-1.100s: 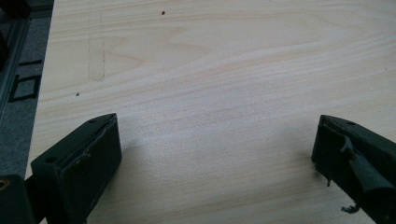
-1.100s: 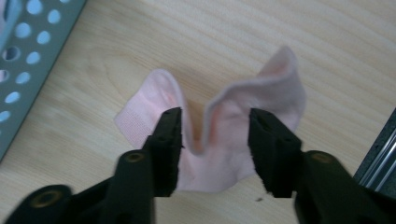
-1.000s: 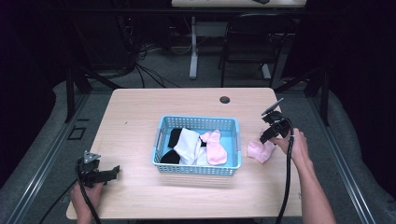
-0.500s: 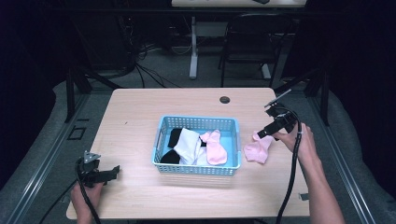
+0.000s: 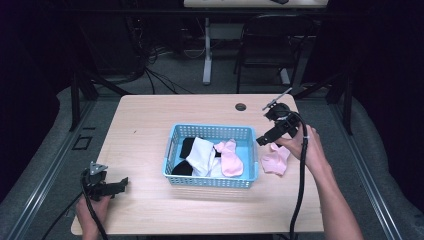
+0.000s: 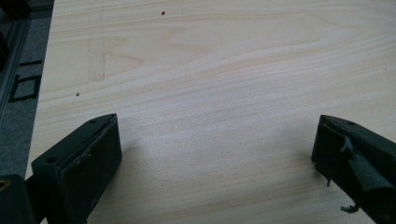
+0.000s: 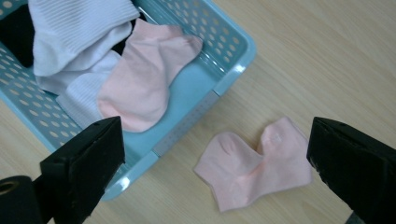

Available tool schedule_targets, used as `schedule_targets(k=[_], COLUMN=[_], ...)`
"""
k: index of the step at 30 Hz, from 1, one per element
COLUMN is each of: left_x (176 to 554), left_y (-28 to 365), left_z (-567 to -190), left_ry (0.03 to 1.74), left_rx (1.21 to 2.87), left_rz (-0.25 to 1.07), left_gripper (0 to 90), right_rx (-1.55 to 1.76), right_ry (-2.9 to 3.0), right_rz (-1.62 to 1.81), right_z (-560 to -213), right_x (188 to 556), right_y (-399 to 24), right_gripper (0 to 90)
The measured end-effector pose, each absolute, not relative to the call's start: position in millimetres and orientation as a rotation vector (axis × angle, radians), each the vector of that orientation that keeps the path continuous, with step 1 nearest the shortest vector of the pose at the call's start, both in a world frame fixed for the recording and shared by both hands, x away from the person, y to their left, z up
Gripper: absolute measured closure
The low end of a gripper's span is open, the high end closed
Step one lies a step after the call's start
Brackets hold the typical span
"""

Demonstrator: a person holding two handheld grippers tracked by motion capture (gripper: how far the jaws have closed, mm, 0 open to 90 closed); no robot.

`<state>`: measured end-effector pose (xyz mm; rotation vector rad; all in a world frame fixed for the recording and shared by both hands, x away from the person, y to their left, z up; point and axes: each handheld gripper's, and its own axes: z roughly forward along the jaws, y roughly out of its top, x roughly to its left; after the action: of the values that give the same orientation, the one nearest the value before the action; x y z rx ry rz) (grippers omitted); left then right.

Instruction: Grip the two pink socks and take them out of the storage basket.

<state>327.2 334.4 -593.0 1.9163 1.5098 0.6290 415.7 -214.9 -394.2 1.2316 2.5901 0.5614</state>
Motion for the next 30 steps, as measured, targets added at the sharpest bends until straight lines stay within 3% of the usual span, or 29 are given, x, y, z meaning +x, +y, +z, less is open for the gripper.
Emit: schedule_targets(k=[30], left_x=[327], left_y=[334], left_z=[-593], left_ry=[1.509], left_rx=[1.919], left_rz=[0.629], left_gripper=[1.5], right_rx=[1.082], right_ry=[2.795], right_rz=[0.466], right_z=[-449], right_x=[441], right_y=[-128], right_gripper=[0.6])
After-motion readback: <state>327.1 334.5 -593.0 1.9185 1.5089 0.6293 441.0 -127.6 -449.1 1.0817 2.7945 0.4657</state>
